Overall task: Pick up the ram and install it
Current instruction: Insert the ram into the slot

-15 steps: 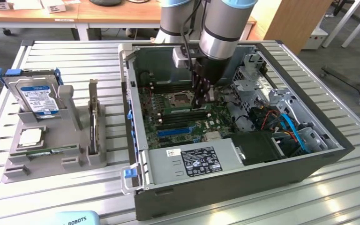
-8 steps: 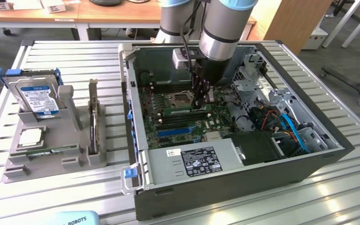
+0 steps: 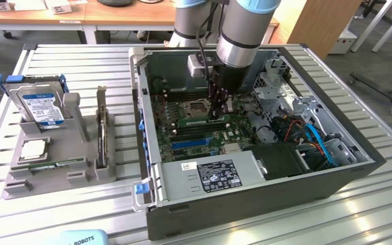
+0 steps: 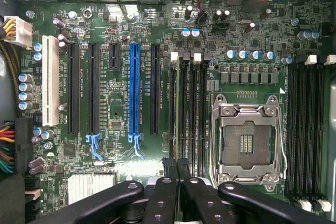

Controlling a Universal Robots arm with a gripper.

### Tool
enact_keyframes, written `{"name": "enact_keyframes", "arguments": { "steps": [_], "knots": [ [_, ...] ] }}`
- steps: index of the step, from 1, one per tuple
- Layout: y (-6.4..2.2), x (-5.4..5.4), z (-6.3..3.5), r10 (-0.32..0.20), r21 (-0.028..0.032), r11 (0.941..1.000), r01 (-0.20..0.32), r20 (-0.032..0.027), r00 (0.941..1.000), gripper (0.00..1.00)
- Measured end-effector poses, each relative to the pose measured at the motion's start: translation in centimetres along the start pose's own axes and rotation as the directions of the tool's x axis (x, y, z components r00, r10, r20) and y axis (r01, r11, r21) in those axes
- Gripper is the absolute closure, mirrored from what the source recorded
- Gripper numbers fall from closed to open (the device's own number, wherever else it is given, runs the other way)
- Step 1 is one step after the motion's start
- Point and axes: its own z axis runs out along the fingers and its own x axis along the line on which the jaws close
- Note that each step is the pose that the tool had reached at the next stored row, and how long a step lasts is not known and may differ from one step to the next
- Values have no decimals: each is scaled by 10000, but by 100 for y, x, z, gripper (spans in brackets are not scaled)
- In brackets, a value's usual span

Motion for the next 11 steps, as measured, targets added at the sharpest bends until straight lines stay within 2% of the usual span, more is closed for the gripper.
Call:
{"name": "enact_keyframes", "arguments": {
  "steps": [11],
  "knots": [
    [-1,0,28,-57,-1,10000,57,1,10000,88]
  ]
}}
